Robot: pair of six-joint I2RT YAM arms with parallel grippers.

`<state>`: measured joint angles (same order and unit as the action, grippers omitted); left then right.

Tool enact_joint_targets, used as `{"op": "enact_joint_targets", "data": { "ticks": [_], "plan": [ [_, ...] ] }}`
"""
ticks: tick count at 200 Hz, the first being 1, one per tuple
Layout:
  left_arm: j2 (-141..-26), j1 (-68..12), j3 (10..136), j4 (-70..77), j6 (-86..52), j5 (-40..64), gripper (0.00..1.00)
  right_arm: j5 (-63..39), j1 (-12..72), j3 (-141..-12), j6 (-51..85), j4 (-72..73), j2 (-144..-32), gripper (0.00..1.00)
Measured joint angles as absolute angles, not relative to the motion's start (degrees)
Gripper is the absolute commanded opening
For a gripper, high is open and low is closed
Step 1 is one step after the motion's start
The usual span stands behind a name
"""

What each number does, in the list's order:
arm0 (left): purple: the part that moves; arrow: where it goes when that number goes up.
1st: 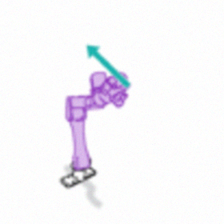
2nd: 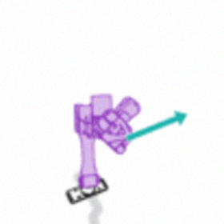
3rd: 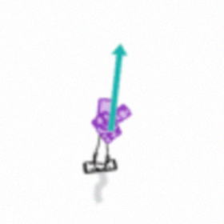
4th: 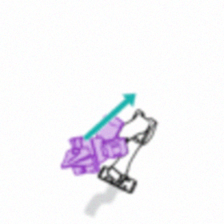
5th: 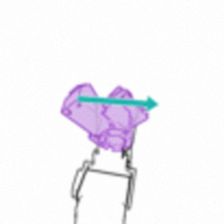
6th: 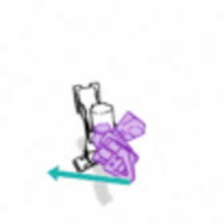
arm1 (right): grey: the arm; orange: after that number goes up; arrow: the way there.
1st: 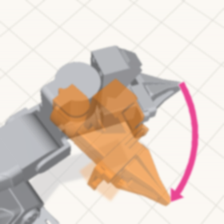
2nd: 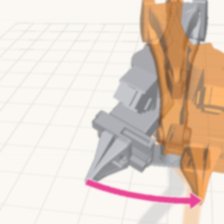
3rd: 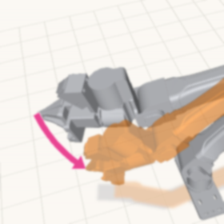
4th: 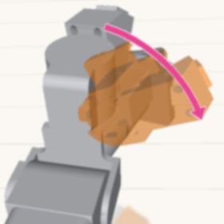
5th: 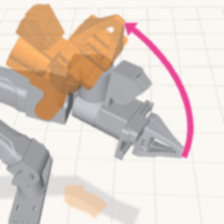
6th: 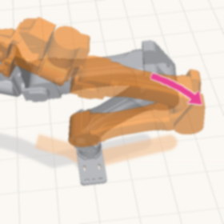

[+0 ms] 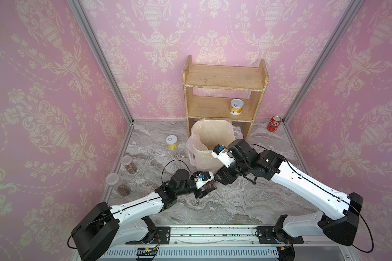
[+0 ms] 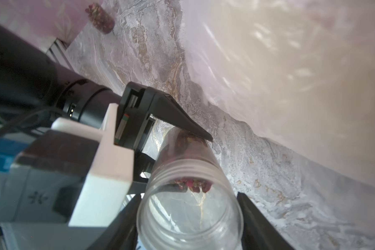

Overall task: Empty the moldy dried flower tea in the jars
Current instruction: Unscrew the lid from the jar.

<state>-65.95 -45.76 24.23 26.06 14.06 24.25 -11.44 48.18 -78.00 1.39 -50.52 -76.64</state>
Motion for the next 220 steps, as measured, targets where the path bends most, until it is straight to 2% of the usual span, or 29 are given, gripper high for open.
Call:
{"op": "enact_joint_targets", "data": {
  "ticks": [45,106,170,220],
  "plan": [
    [-66.28,-45.91,24.23,27.57,14.00,30.41,0.34,-12.19,50.41,-76.90,-26.68,-52.03,-73.30,0.47],
    [-67.29,-45.91,24.21,28.71,12.49,31.88,0.34,-11.57,51.05,-76.23,-41.93,-52.45,-71.22,0.52],
    [-67.31,-45.84,24.21,29.52,11.90,31.53,0.34,-11.70,51.53,-74.52,-45.23,-51.99,-66.11,0.52],
    [-66.28,-45.84,23.88,29.50,11.92,28.53,0.33,-10.00,51.22,-69.14,-34.72,-46.94,-59.86,0.52]
  ]
}}
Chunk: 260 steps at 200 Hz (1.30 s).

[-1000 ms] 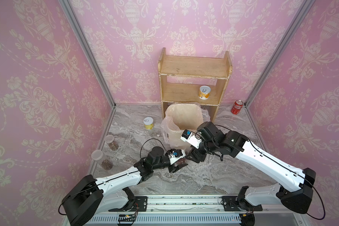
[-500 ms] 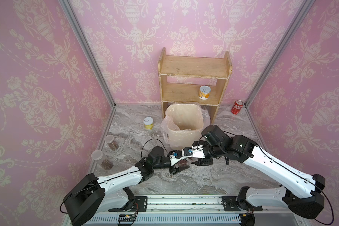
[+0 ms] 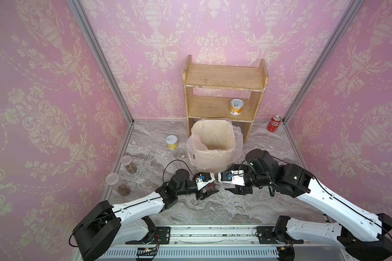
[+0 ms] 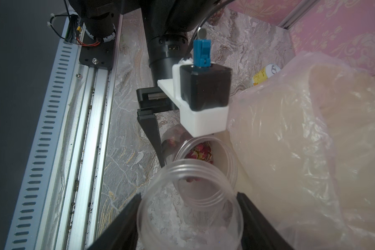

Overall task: Empty the moldy dried flower tea in the jars
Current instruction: Unscrew the lid from the jar, then place the lid at the center of the board.

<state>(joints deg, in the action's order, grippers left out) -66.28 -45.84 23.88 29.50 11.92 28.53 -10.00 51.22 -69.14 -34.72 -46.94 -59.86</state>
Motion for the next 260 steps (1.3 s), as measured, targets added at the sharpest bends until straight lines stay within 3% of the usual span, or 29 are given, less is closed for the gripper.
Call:
{"op": "enact_joint_targets", "data": {
  "ticks": [55,145,186,260],
  "plan": [
    [-60.97,-45.84,23.35,27.59,12.16,24.73,0.34,-1.52,47.70,-55.90,-14.48,-39.24,-52.93,0.50],
    [-56.86,-45.84,23.42,23.68,12.62,23.09,0.33,6.46,34.57,-44.14,11.86,-31.68,-54.00,0.53],
    [-56.55,-45.84,23.42,22.83,12.75,22.87,0.33,5.87,28.53,-42.15,17.32,-28.82,-58.65,0.54],
    [-55.11,-45.84,23.42,21.96,12.84,21.89,0.33,2.79,23.79,-43.51,22.83,-25.85,-77.21,0.54]
  ]
}}
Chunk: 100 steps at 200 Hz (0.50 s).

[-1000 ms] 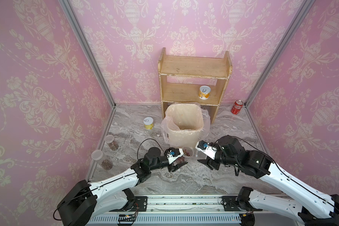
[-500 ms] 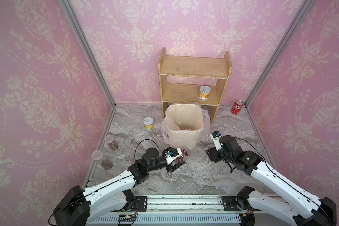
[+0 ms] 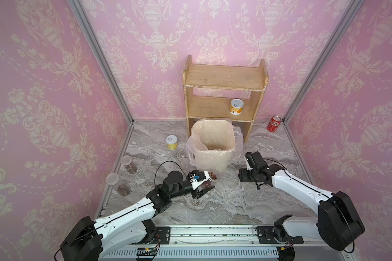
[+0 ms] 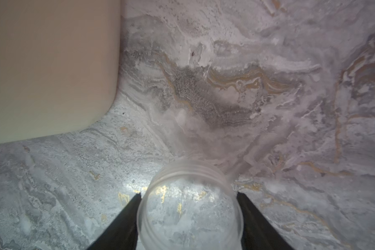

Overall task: Empty the moldy dried flower tea in the jars
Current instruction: Place the lid at the center of the board.

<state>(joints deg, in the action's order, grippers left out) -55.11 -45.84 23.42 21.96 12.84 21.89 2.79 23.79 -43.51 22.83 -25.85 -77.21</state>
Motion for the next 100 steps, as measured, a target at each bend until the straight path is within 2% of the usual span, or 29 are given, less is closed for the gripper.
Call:
{"op": "enact_joint_targets", "data": {
  "ticks": [100],
  "plan": [
    [-53.98,-45.87,23.42,21.26,13.21,21.15,0.33,2.81,22.83,-48.23,24.25,-23.79,-89.36,0.59]
  ]
}}
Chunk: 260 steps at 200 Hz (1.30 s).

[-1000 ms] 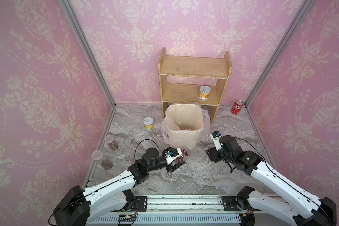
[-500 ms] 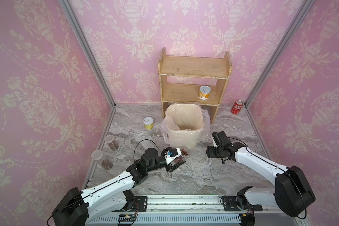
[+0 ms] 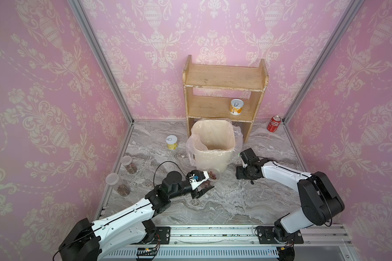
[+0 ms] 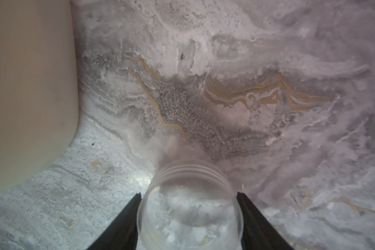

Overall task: Empty the moldy dried flower tea in the jars
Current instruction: Place the lid at the center of the board.

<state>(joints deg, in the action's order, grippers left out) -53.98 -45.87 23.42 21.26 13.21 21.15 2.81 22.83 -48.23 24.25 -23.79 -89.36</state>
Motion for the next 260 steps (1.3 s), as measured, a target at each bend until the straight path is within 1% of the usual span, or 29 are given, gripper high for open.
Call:
{"op": "enact_joint_targets", "data": {
  "ticks": [19,49,88,125,187,208,236,260],
  "plan": [
    [-53.98,-45.84,23.42,21.06,13.23,20.99,0.33,2.83,22.83,-48.31,24.29,-23.79,-89.89,0.60],
    [-53.63,-45.84,23.42,20.86,13.26,20.62,0.33,2.85,22.83,-48.31,24.73,-23.79,-89.91,0.66],
    [-53.28,-45.84,23.42,20.84,13.65,20.56,0.33,3.03,22.57,-48.31,25.34,-23.79,-89.91,0.71],
    [-53.28,-45.87,23.42,20.84,13.67,20.49,0.33,3.03,22.57,-48.31,25.56,-23.81,-89.91,0.78],
    [-52.66,-45.87,23.75,19.46,13.67,20.16,0.33,2.98,22.57,-48.34,25.54,-25.26,-89.43,0.82],
    [-51.66,-45.84,25.12,16.82,14.11,19.90,0.33,3.29,22.57,-48.31,25.56,-26.94,-85.89,0.84],
    [-49.65,-45.84,28.86,11.62,15.27,18.68,0.32,5.30,22.57,-48.14,25.56,-29.36,-77.30,0.88],
    [-47.64,-45.87,33.43,6.24,17.17,17.17,0.31,8.36,22.57,-47.31,25.50,-31.73,-70.08,0.93]
  ]
}}
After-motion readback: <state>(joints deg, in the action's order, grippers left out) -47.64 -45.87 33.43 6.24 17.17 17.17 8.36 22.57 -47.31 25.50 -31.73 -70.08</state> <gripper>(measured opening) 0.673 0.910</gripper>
